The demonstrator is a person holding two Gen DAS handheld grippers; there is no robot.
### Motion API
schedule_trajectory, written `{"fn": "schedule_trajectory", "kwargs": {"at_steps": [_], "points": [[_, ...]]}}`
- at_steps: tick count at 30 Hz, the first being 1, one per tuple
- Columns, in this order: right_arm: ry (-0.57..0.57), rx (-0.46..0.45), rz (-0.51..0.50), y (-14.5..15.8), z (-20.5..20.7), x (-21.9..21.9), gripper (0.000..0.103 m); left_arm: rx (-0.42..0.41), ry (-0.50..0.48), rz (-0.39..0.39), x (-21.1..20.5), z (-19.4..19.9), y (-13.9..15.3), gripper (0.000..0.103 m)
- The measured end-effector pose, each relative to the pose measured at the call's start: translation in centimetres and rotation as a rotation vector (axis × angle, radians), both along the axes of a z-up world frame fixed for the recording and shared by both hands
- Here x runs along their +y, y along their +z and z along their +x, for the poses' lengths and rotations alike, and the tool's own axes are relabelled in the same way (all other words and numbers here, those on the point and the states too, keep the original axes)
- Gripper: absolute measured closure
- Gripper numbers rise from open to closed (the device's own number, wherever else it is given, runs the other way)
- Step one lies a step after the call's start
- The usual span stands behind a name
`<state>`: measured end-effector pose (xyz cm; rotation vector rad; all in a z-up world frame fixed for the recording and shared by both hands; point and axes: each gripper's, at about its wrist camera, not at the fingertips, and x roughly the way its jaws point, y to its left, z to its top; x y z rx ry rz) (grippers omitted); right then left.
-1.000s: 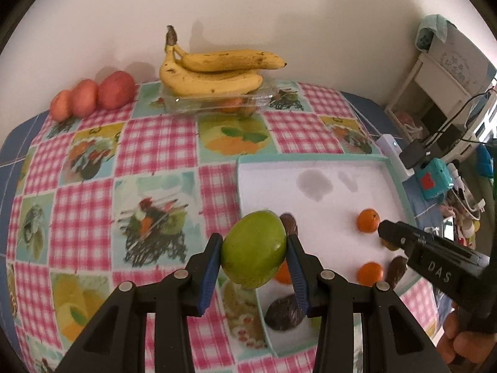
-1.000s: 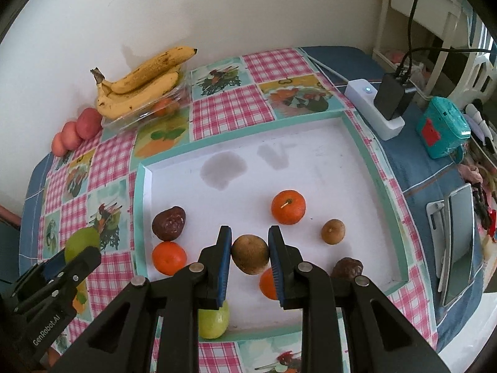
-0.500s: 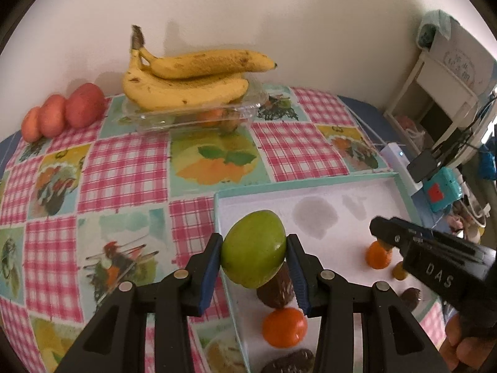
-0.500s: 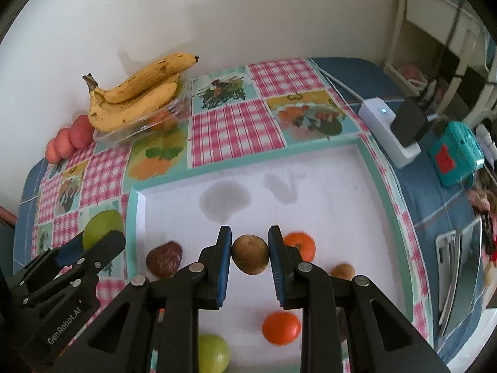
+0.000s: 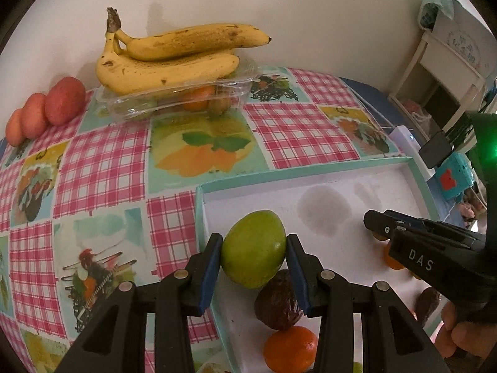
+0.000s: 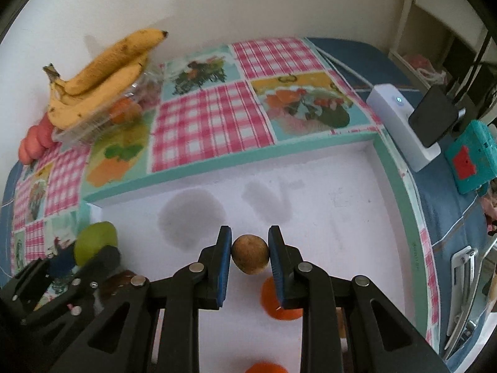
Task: Organize fruits
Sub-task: 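Lower both fruits into the white tray and open both tools to release them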
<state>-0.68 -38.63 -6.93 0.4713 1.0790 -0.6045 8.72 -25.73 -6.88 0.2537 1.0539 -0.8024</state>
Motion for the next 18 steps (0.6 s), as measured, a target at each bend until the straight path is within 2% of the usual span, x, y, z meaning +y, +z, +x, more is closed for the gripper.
{"fn": "schedule_trajectory", "kwargs": {"at_steps": [18], "points": [[-0.018, 0.007, 0.005, -0.55, -0.06, -0.36, 0.078, -0.006, -0.004, 0.023, -0.03, -0.06, 0.01, 0.059]]}}
